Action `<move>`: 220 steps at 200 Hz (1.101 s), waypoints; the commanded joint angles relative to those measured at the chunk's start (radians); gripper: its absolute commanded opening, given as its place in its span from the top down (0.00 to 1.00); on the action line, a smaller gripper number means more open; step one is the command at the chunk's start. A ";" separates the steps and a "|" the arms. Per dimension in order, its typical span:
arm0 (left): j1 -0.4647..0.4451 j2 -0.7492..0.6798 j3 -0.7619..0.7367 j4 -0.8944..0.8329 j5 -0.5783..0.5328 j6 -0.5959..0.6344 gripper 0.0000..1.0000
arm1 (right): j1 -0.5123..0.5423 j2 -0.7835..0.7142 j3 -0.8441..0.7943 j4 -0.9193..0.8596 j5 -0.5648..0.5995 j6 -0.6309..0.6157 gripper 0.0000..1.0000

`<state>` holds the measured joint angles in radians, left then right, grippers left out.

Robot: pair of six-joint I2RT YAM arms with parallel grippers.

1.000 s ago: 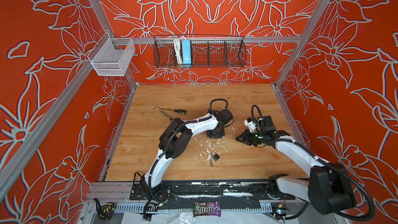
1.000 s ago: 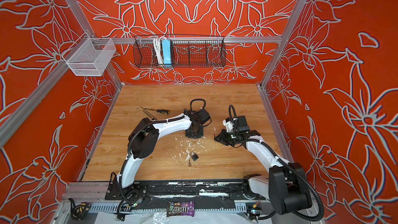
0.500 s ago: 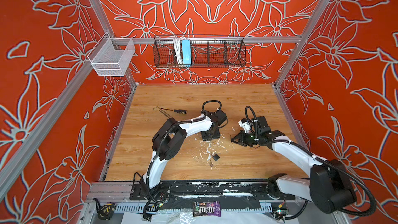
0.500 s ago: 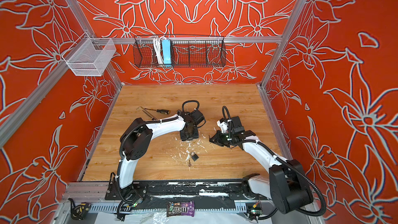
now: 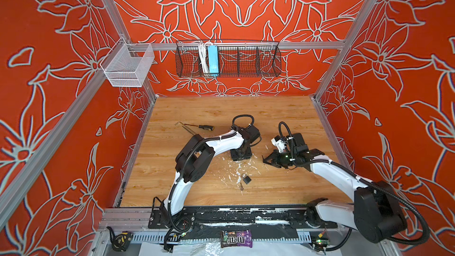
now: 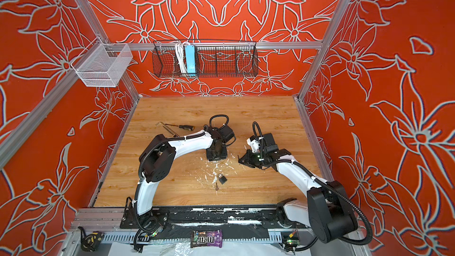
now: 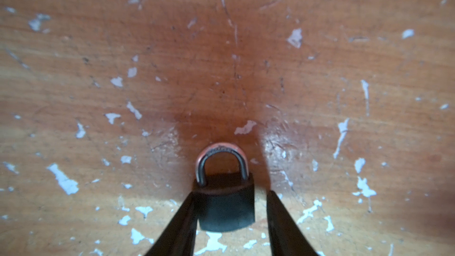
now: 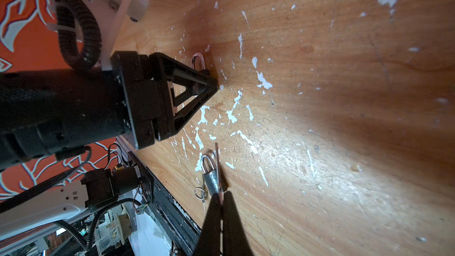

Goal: Unlock with the key

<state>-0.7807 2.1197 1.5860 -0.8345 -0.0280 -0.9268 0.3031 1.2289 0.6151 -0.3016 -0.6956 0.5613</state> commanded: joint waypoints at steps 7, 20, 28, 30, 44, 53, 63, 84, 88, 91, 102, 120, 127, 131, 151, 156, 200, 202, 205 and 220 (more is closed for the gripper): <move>-0.003 0.044 0.008 -0.056 -0.009 0.006 0.56 | 0.006 0.000 0.000 0.013 -0.005 0.003 1.00; -0.003 0.046 0.009 -0.058 -0.009 0.008 0.57 | 0.006 -0.002 0.002 0.013 -0.010 0.002 1.00; -0.003 0.047 0.012 -0.061 -0.012 0.008 0.57 | 0.005 -0.002 0.002 0.013 -0.010 0.002 1.00; -0.003 0.048 0.012 -0.061 -0.013 0.008 0.57 | 0.005 -0.003 0.002 0.014 -0.009 0.002 1.00; -0.003 0.049 0.011 -0.064 -0.018 0.006 0.59 | 0.005 -0.003 0.002 0.015 -0.011 0.001 1.00; -0.003 0.049 0.010 -0.064 -0.018 0.004 0.61 | 0.006 -0.003 0.002 0.016 -0.013 0.000 1.00; -0.003 0.049 0.005 -0.057 -0.015 0.004 0.63 | 0.006 -0.001 0.003 0.016 -0.014 -0.001 1.00; -0.003 0.056 0.012 -0.069 -0.021 0.008 0.65 | 0.007 -0.006 0.008 0.016 -0.018 -0.003 1.00; -0.002 0.056 0.013 -0.071 -0.024 0.008 0.65 | 0.007 -0.008 0.008 0.019 -0.017 -0.003 1.00; -0.003 0.056 0.013 -0.073 -0.027 0.008 0.65 | 0.008 -0.010 0.008 0.020 -0.018 -0.002 1.00; -0.003 0.051 0.012 -0.077 -0.036 0.006 0.67 | 0.007 -0.017 0.008 0.024 -0.018 -0.003 1.00; -0.002 0.041 0.009 -0.074 -0.038 0.012 0.69 | 0.007 -0.022 0.014 0.013 -0.024 -0.015 1.00; -0.003 0.035 0.009 -0.074 -0.039 0.014 0.71 | 0.007 -0.021 0.019 0.004 -0.026 -0.022 1.00; -0.003 0.032 0.010 -0.075 -0.041 0.015 0.71 | 0.007 -0.020 0.021 -0.001 -0.025 -0.024 1.00; -0.003 -0.002 -0.002 -0.060 -0.040 0.010 0.75 | 0.007 -0.020 0.031 -0.016 -0.039 -0.034 1.00; -0.003 -0.014 -0.006 -0.053 -0.039 0.008 0.76 | 0.007 -0.020 0.032 -0.018 -0.048 -0.037 1.00; -0.003 -0.161 -0.109 0.031 -0.036 -0.052 0.84 | 0.030 -0.039 0.028 -0.033 -0.053 -0.039 1.00; -0.003 -0.169 -0.119 0.040 -0.034 -0.057 0.84 | 0.032 -0.040 0.026 -0.031 -0.052 -0.039 1.00; -0.003 -0.184 -0.135 0.051 -0.033 -0.067 0.85 | 0.035 -0.044 0.024 -0.027 -0.052 -0.037 1.00; -0.005 -0.261 -0.227 0.141 -0.022 -0.107 0.90 | 0.053 -0.061 0.009 -0.001 -0.042 -0.026 1.00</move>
<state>-0.7811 1.9972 1.4536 -0.8009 -0.0463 -0.9550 0.3302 1.2057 0.6258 -0.3199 -0.7261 0.5343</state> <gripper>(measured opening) 0.324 0.047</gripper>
